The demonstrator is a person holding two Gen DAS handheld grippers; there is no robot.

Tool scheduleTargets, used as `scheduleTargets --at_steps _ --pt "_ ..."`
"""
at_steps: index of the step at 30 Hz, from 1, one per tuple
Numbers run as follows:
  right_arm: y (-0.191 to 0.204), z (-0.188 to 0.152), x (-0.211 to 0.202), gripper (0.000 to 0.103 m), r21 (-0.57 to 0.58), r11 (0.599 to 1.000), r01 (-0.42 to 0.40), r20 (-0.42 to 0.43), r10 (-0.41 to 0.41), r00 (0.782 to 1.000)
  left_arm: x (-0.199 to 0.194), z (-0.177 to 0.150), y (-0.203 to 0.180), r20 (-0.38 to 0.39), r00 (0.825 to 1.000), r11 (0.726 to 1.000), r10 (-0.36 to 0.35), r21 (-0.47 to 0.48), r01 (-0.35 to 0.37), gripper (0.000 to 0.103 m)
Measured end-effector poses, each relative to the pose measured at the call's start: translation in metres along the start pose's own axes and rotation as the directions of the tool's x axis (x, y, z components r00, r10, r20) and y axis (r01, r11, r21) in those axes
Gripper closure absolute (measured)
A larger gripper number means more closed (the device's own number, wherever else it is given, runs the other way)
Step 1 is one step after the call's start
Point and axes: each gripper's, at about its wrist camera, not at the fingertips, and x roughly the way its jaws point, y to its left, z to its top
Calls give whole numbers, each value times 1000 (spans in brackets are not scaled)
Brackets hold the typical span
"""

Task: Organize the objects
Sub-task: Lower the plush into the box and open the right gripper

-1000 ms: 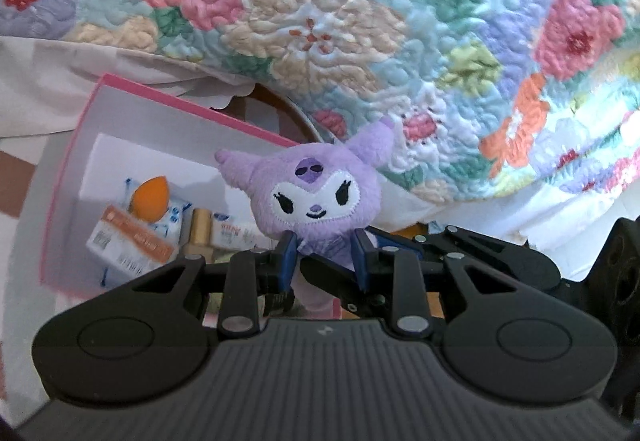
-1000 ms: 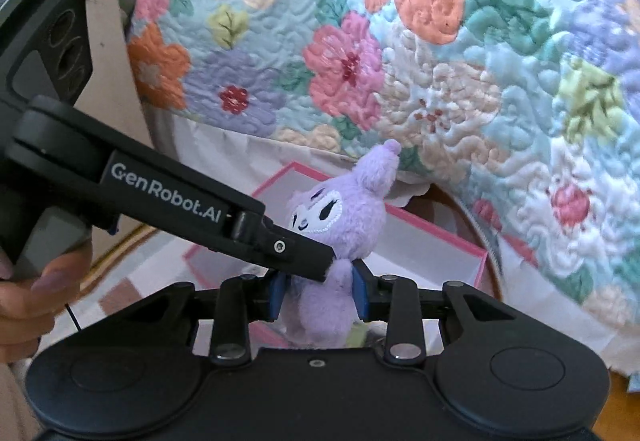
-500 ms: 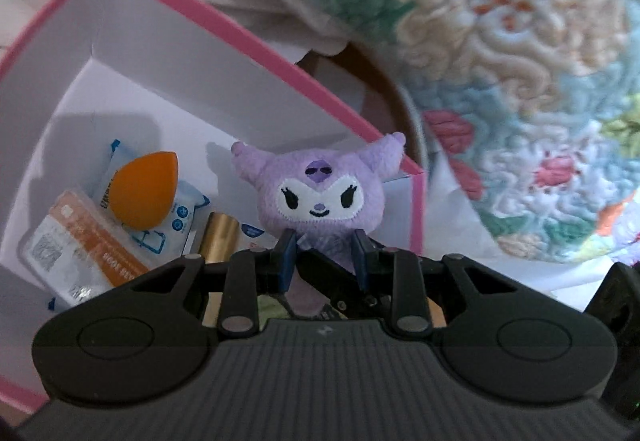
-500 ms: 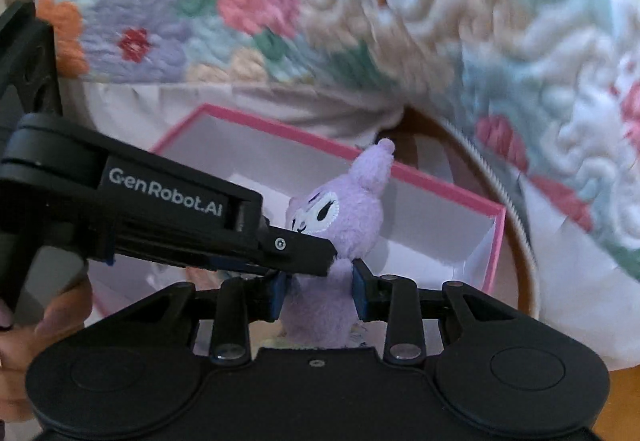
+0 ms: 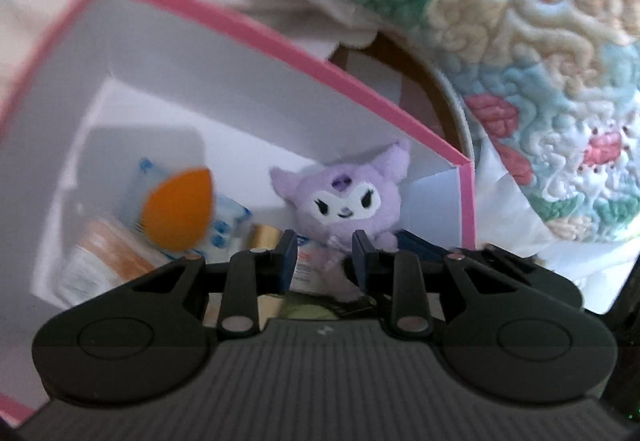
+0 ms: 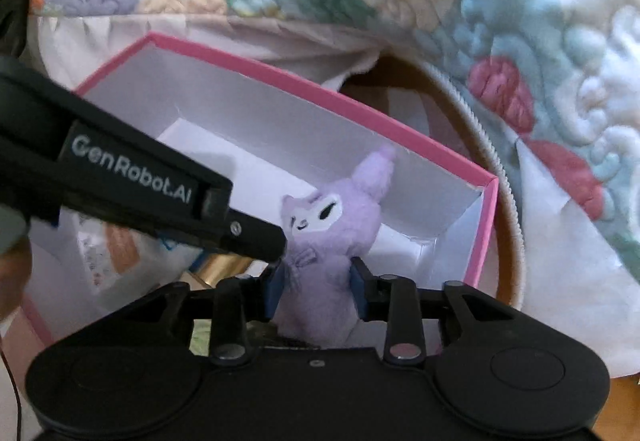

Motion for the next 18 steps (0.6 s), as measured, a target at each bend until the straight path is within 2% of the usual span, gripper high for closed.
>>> scheduleTargets --at_steps 3,7,9,12,14,15,16,18 --pt "7 -3 -15 55 -3 1000 17 33 -16 999 -22 1 0 23 1000 999 10 34 -11 75" --pt "17 -8 -25 54 -31 992 125 58 -123 991 -46 -8 -6 50 998 994 48 96 -53 75" --pt "16 -11 -32 54 -9 992 122 83 -121 989 -57 -15 -9 58 996 989 74 123 -80 75" --pt "11 -18 -46 54 55 996 66 133 -72 988 -67 -28 -15 47 996 986 78 145 -84 66" --pt "13 -20 -47 66 68 998 4 150 -15 989 -72 -37 -16 43 995 983 90 155 -96 66" --pt "14 -19 -46 76 73 997 -14 148 3 989 -74 -39 -19 55 993 980 101 165 -109 66" --pt "15 -16 -40 82 78 997 -20 139 9 990 -76 -41 -21 65 991 977 113 175 -123 65" --pt "15 -9 -29 83 83 996 -15 127 4 992 -76 -43 -23 67 989 974 130 178 -140 65"
